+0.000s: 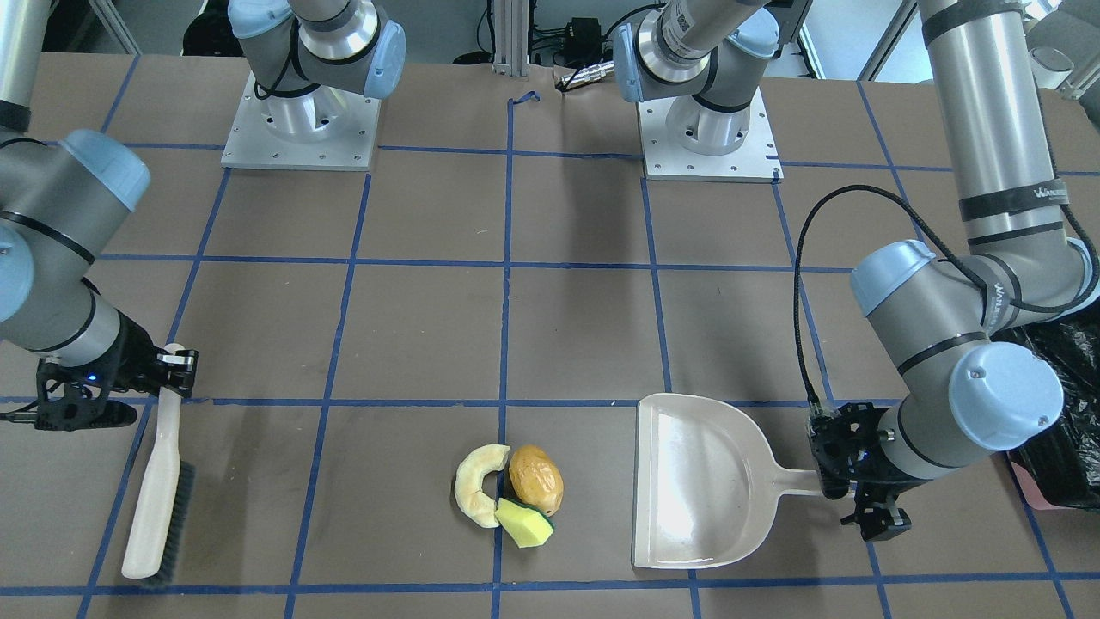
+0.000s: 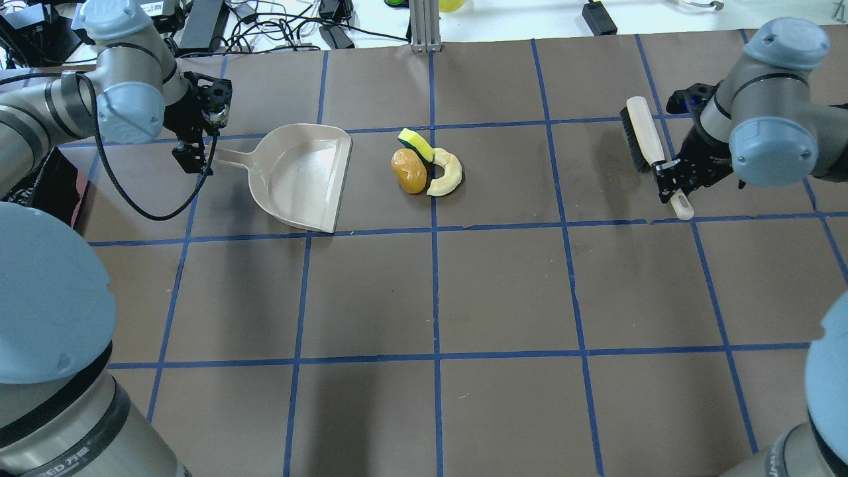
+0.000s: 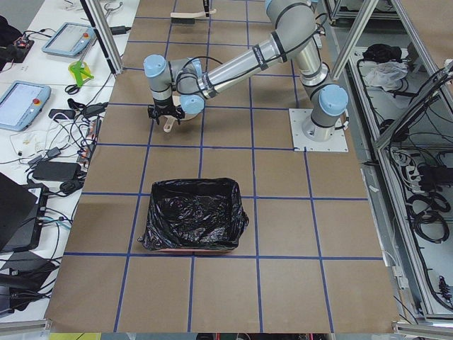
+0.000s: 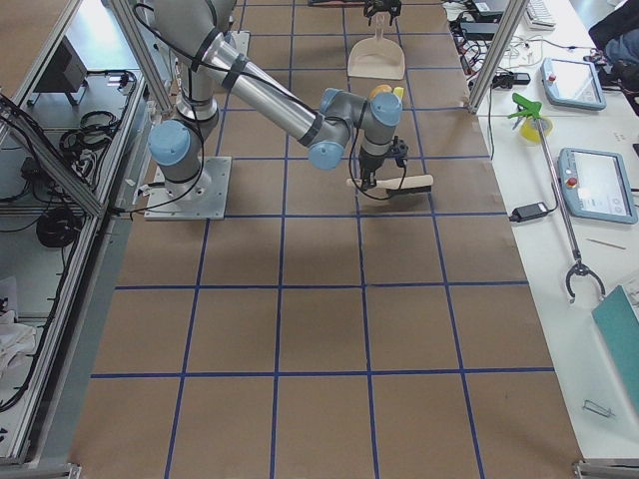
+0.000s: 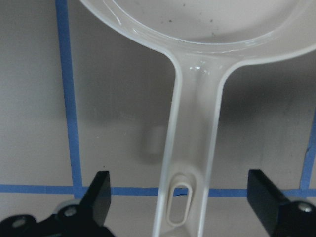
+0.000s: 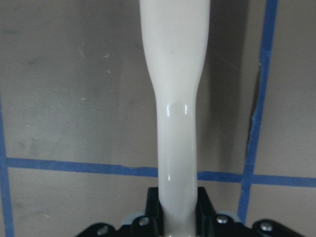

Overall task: Sweep and dump trash into bin
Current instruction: 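Lift the brush with the right gripper and carry it toward the trash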

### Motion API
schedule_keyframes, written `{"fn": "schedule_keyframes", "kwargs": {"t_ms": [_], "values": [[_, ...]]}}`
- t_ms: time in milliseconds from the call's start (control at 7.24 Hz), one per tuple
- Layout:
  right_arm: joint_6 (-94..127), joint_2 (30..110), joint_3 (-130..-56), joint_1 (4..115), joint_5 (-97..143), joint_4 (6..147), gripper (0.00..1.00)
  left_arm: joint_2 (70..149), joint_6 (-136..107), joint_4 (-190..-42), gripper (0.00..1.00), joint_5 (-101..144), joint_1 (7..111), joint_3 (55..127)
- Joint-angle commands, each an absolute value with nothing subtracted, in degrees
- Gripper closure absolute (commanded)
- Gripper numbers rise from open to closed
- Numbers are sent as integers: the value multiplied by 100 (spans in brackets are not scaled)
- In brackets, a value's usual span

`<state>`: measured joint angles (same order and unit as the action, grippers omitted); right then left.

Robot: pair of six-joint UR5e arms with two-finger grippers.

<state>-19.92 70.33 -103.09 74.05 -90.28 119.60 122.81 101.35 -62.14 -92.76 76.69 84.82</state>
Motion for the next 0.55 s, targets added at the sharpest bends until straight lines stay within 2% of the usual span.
{"fn": "schedule_keyframes", "kwargs": {"t_ms": [0, 276, 414], "values": [[-893, 7014, -10213, 8249, -8991, 11936, 100, 12305, 10134, -6205, 23, -9281, 7734, 8482], [-14, 6996, -9890, 8953, -8965, 11491, 100, 12218, 10204, -6196, 67, -9281, 7735, 8533], [452, 6987, -9670, 9269, -8956, 11070, 100, 12217, 10152, -6196, 77, -9273, 7743, 8569]]}}
